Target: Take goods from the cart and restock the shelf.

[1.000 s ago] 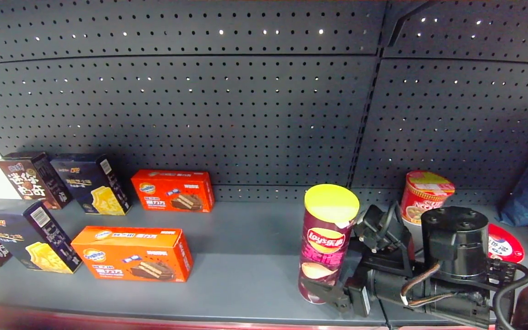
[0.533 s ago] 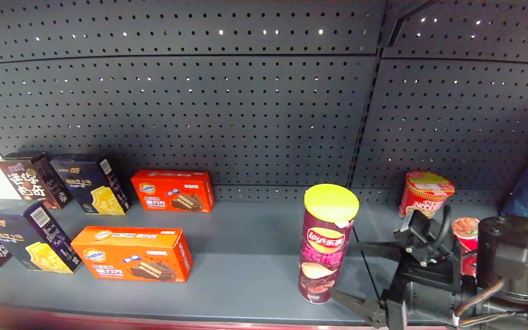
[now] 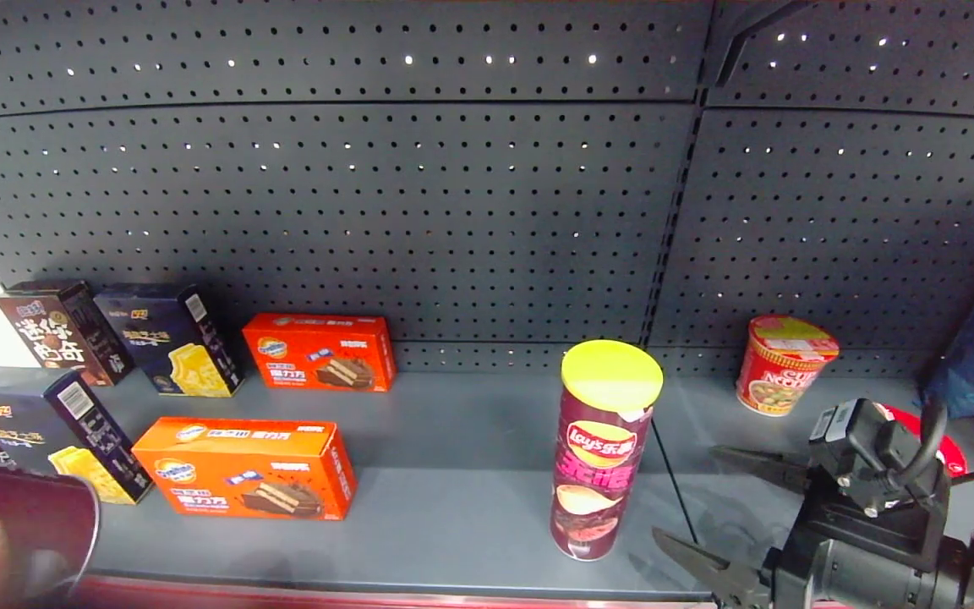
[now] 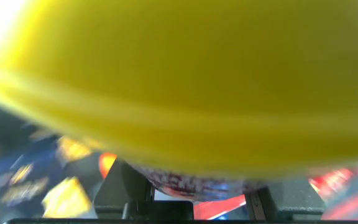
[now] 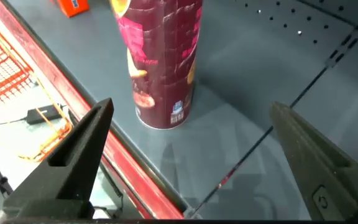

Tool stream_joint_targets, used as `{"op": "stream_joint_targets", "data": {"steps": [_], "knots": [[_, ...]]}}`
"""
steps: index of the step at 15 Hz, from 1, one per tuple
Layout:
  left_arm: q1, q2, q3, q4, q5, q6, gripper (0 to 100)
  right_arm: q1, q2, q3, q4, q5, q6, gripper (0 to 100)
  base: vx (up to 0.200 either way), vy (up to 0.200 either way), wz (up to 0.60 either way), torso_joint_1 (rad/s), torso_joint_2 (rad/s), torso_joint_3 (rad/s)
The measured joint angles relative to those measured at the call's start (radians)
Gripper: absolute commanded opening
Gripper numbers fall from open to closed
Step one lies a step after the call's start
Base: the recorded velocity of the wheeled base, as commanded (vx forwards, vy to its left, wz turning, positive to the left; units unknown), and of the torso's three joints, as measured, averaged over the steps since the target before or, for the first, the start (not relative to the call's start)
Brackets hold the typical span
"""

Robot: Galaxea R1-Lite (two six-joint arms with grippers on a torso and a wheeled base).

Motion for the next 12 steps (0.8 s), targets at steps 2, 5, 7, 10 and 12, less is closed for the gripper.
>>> {"op": "stream_joint_targets", "data": {"steps": [2,5,7,10,12], "knots": [[-0.085,0.115,-0.056,0.001,0.0,0.004,0,-0.002,-0.01,0.006,-0.001,0.0,-0.002,100,0.0,0.0,0.0,0.0,0.0,0.0],[-0.156,0.288,-0.098,-0.019,0.0,-0.036,0,-0.005,-0.014,0.0,-0.001,0.0,0.009,100,0.0,0.0,0.0,0.0,0.0,0.0],[-0.176,0.402,-0.103,-0.076,-0.013,-0.059,0,-0.005,-0.013,-0.003,-0.001,0.001,0.028,100,0.0,0.0,0.0,0.0,0.0,0.0],[-0.212,0.529,-0.11,-0.14,-0.073,-0.07,0,-0.004,-0.01,-0.007,-0.001,0.002,0.034,100,0.0,0.0,0.0,0.0,0.0,0.0],[-0.216,0.604,-0.122,-0.21,-0.07,-0.068,0,-0.004,-0.006,-0.007,-0.001,0.002,0.035,100,0.0,0.0,0.0,0.0,0.0,0.0]]}}
